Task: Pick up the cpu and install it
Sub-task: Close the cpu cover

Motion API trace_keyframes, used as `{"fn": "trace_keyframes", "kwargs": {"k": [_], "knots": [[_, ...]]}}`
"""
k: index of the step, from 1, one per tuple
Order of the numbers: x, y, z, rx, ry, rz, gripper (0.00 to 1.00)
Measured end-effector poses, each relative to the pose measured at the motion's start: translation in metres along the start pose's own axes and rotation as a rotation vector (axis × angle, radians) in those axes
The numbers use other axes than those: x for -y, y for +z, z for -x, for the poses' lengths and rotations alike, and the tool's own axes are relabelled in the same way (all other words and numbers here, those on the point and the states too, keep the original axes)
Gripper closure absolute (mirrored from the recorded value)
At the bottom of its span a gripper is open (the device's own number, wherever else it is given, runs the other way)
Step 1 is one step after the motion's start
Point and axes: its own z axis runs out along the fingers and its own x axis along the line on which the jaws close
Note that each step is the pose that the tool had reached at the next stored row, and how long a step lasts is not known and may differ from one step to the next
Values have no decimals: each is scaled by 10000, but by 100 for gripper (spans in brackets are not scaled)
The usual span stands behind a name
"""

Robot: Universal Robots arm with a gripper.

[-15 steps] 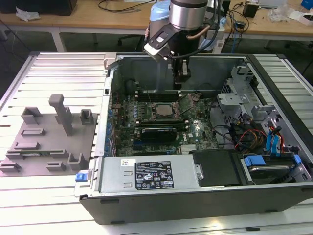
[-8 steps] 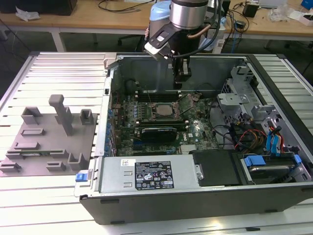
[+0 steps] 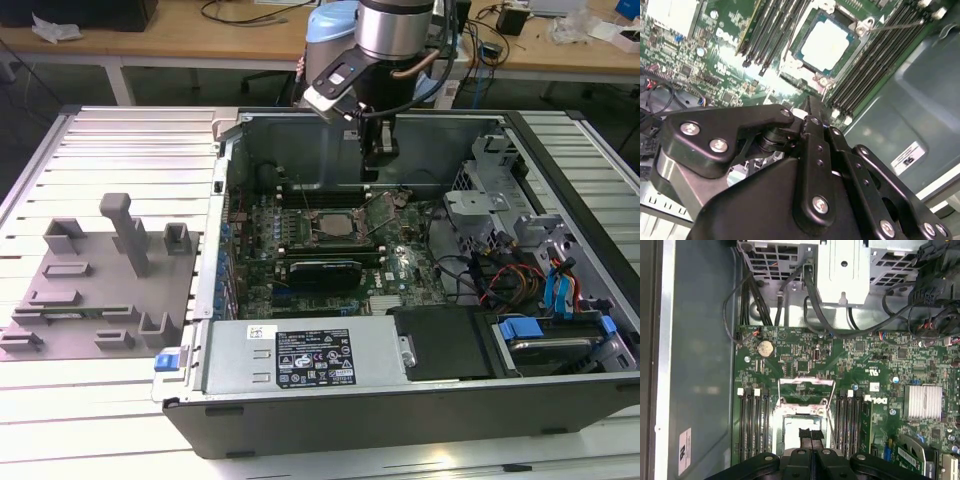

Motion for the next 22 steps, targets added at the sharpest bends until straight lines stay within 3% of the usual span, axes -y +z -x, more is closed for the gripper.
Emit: {"fn": "trace_keyframes", "kwargs": {"k": [6,10,14,18,22], "knots": [[-176,3,6,0,0,-1,89],[-389,7,12,0,0,-2,89],[-516,20,16,-1,1,-3,89],[-557,104,15,-1,0,-10,89],[-645,254,13,-2,0,-34,89]]}}
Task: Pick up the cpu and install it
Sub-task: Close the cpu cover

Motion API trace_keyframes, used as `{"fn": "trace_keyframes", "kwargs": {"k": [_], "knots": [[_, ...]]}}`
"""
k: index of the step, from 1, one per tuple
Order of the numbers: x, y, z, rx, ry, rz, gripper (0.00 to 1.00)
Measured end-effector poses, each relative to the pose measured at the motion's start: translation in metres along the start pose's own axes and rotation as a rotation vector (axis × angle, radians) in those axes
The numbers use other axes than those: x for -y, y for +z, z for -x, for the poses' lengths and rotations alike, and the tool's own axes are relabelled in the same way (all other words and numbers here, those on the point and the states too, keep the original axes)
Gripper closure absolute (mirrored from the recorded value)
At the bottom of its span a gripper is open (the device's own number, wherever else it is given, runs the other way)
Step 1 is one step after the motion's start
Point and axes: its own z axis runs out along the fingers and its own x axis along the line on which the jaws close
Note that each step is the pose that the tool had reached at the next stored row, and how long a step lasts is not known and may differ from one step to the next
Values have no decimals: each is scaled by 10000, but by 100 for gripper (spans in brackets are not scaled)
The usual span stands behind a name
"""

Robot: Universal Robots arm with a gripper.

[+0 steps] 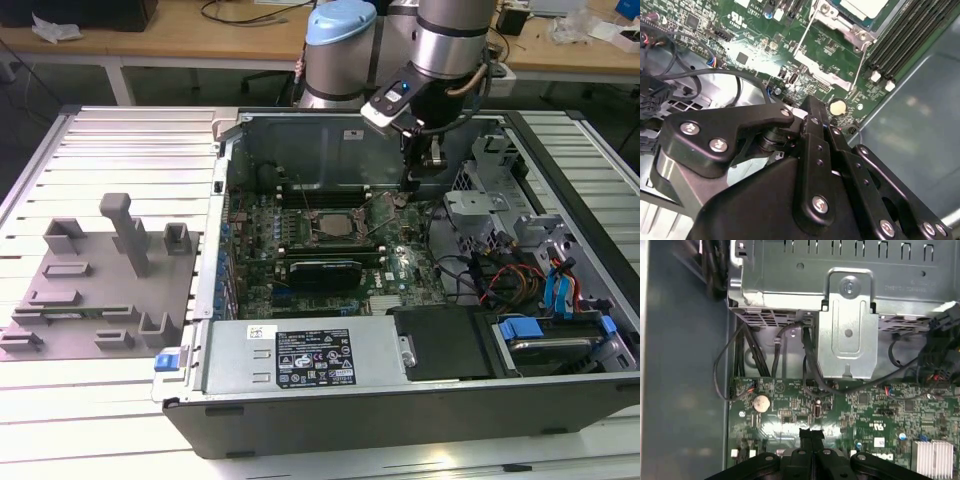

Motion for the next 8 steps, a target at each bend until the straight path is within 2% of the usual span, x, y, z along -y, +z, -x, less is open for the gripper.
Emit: {"fn": "trace_keyframes", "kwargs": {"k": [2,8], "knots": [[-9,63,-1,1,1,-11,89],[-7,191,-5,-1,-31,-25,89]]}}
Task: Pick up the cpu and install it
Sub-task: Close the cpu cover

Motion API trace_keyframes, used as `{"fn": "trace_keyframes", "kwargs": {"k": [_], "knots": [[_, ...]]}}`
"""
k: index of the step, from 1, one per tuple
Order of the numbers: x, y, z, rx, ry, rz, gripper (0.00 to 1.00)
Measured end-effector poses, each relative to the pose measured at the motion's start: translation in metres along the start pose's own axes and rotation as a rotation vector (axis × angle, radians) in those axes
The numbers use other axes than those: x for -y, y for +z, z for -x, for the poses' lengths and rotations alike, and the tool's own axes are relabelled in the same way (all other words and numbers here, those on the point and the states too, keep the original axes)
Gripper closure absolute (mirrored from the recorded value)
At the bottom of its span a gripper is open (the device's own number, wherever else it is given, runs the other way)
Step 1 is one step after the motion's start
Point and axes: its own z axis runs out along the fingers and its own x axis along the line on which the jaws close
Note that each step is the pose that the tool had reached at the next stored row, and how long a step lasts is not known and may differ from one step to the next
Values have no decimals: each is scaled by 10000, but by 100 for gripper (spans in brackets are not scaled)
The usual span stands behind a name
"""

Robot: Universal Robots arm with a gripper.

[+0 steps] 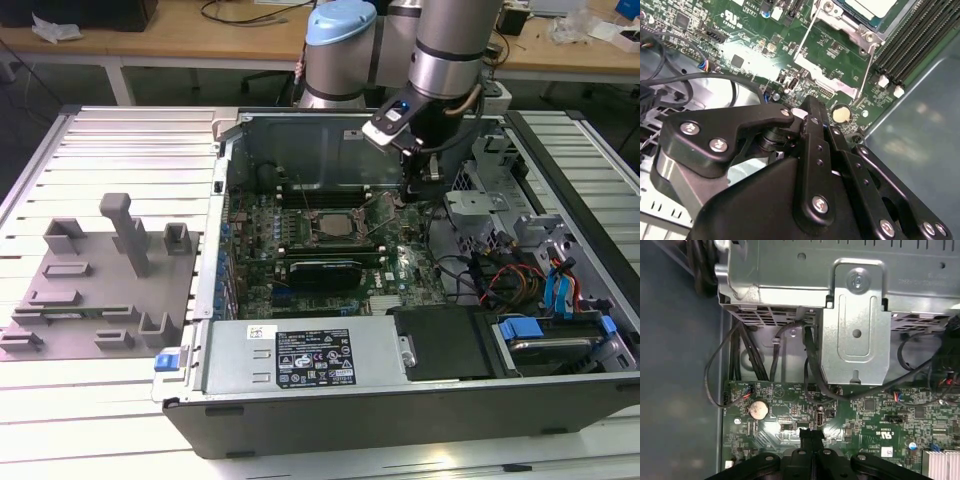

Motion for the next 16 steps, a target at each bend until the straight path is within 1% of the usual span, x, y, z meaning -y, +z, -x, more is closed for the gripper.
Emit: {"fn": "trace_keyframes", "kwargs": {"k": [2,3,8,13,14,15,16], "knots": [[6,59,-2,0,-36,1,89],[10,70,-4,0,-36,1,89],[14,72,-4,-1,-35,1,89],[111,72,-10,-10,-37,12,89],[135,72,-13,-12,-37,20,89],[167,72,-16,-11,-35,47,89],[183,71,-18,-10,-33,62,89]]}}
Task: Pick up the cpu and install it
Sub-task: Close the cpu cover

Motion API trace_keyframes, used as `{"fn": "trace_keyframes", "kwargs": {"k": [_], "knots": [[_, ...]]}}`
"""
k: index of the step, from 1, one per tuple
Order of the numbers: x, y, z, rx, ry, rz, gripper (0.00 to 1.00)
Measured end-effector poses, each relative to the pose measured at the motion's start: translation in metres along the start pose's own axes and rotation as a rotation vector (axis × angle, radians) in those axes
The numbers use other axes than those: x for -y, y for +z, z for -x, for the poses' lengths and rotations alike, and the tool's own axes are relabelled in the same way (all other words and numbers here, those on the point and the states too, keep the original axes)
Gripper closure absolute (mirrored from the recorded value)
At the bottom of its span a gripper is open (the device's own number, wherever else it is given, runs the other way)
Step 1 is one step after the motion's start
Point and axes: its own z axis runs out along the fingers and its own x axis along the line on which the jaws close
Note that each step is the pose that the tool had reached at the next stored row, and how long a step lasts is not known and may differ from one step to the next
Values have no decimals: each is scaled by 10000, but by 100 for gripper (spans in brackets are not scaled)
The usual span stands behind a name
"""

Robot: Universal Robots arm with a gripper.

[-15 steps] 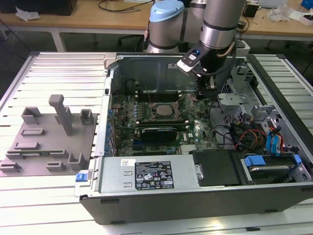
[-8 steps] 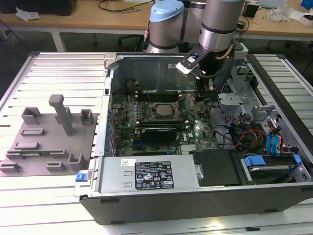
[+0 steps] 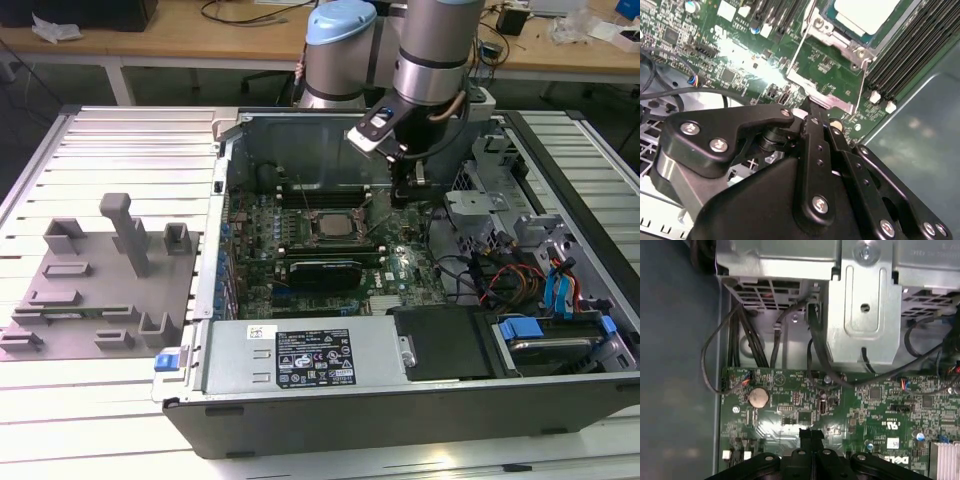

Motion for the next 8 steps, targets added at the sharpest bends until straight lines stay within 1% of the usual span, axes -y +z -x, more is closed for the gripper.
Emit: {"fn": "trace_keyframes", "kwargs": {"k": [6,7,8], "knots": [[122,-13,-30,6,21,135,89],[147,-13,-41,7,25,189,89],[162,-14,-47,9,26,224,89]]}}
